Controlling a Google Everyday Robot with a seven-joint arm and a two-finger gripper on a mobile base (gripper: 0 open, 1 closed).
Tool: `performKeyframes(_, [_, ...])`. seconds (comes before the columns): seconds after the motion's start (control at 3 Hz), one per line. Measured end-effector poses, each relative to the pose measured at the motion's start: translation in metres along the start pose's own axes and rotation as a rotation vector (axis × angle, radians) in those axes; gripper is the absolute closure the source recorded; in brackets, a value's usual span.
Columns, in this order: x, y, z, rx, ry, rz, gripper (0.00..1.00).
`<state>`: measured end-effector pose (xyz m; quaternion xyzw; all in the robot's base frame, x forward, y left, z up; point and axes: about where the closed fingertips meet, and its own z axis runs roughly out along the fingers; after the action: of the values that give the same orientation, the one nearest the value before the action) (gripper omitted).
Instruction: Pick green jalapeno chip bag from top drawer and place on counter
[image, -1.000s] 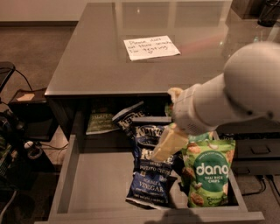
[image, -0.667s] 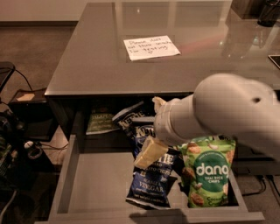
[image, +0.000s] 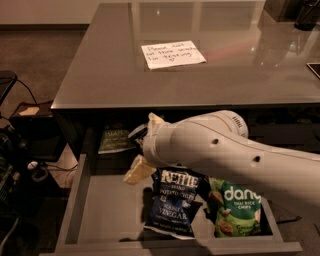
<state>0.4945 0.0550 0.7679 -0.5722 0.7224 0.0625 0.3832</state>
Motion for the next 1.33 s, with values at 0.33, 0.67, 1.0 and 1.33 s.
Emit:
performKeyframes(0.33, [0.0, 0.0, 0.0, 0.0, 0.0, 0.0, 0.0])
performKeyframes(0.67, [0.009, 0.002, 0.005, 0.014, 0.002, 0.009, 0.0])
performKeyframes(1.0, [0.012, -0.001, 0.028, 0.023, -0.024, 0.016, 0.0])
performKeyframes(1.33, [0.006, -0.008, 0.056, 0.028, -0.059, 0.009, 0.0])
